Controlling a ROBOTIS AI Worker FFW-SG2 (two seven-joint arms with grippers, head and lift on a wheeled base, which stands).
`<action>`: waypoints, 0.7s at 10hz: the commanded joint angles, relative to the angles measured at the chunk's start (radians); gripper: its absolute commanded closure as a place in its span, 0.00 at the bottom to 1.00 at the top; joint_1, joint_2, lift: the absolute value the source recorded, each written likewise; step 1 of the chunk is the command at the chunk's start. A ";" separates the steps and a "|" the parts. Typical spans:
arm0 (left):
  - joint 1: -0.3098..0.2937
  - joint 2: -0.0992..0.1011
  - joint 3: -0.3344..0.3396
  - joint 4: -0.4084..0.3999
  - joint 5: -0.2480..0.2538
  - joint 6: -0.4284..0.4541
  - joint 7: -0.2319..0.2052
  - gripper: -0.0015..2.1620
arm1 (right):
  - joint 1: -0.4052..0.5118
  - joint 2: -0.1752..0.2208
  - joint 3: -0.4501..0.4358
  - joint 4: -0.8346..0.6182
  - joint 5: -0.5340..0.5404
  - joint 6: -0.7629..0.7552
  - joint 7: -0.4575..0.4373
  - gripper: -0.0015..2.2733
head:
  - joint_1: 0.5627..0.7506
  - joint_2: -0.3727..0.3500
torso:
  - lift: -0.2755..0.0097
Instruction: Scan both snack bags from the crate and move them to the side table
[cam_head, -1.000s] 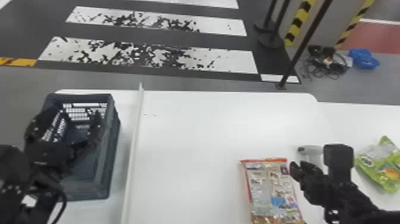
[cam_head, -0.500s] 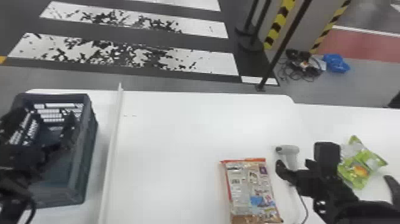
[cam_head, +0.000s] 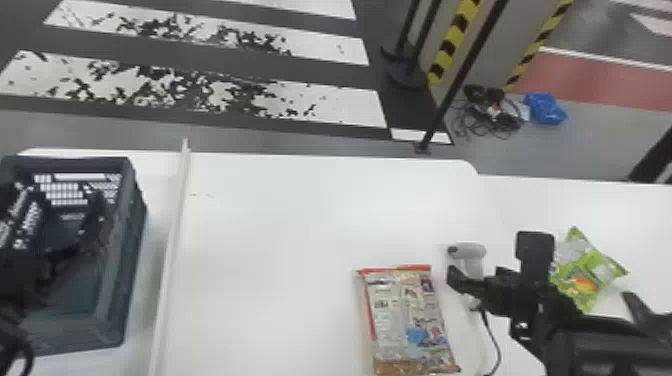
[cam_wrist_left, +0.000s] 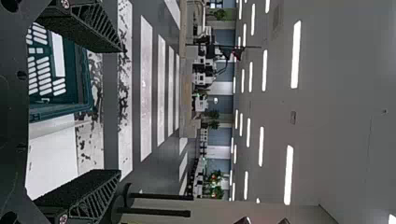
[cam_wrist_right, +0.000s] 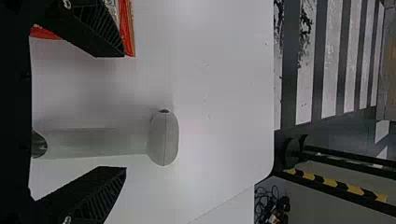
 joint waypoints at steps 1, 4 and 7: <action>0.001 0.000 0.001 0.000 -0.002 0.000 0.000 0.03 | -0.037 -0.022 0.002 0.061 0.003 -0.002 0.005 0.03 | 0.70 0.19 | 0.86; 0.002 0.001 0.001 -0.002 -0.005 0.003 0.000 0.03 | -0.086 -0.044 0.002 0.158 0.003 0.004 0.056 0.03 | 0.70 0.16 | 0.86; 0.004 0.001 -0.002 -0.005 -0.009 0.006 0.000 0.03 | -0.129 -0.060 0.002 0.251 0.003 -0.015 0.108 0.03 | 0.70 0.14 | 0.86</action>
